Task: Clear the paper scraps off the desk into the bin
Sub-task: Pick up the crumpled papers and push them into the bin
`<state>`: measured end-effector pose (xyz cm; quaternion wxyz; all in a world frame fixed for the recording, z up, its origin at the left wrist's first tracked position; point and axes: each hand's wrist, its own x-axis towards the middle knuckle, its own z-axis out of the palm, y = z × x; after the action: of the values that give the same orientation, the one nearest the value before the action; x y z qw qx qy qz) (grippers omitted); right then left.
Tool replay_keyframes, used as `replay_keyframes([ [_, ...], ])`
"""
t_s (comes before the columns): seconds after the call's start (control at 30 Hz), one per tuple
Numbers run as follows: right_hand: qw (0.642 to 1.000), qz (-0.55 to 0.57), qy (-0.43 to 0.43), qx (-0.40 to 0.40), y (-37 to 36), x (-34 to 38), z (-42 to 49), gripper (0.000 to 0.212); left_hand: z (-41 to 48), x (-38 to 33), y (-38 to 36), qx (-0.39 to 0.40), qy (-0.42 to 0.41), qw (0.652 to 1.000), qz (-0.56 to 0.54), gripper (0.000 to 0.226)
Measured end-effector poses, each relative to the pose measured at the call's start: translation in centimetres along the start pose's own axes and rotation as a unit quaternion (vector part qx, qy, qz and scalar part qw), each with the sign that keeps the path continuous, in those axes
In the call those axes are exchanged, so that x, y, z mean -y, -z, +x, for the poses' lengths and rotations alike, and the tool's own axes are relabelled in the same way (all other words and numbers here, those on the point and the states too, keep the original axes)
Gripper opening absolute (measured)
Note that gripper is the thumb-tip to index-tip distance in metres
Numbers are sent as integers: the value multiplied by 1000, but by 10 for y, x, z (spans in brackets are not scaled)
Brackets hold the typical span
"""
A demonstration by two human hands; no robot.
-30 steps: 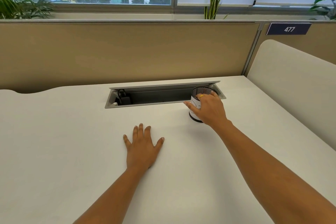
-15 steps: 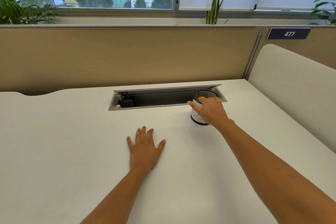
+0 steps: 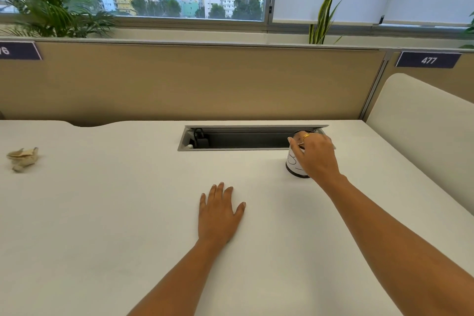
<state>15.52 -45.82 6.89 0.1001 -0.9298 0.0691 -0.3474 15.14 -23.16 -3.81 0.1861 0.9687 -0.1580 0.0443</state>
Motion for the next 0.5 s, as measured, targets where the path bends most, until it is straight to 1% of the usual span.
replay_keyframes([
  [0.07, 1000, 16, -2, -12, -1, 15, -15, 26, -8, 2, 2, 1, -2, 1000, 0, 56],
  [0.1, 999, 34, -14, 4, -3, 24, -25, 26, -13, 4, 3, 2, -3, 1000, 0, 56],
  [0.13, 997, 55, -30, 32, -6, 32, -35, 28, -18, 5, 5, 2, -4, 1000, 0, 55],
  [0.2, 988, 83, -60, 118, -16, 47, -57, 32, -27, 9, 8, 6, -6, 1000, -6, 55],
  [0.27, 973, 84, -65, 205, -27, 60, -82, 34, -39, 16, 14, 8, -6, 1000, -17, 54],
  [0.3, 967, 86, -61, 234, -31, 66, -95, 34, -46, 21, 17, 7, -2, 1000, -21, 54],
  [0.37, 960, 75, -51, 266, -38, 80, -120, 36, -61, 34, 24, 3, 10, 1000, -25, 53],
  [0.5, 954, 54, -48, 290, -42, 117, -147, 43, -101, 65, 41, -8, 40, 999, -22, 53],
])
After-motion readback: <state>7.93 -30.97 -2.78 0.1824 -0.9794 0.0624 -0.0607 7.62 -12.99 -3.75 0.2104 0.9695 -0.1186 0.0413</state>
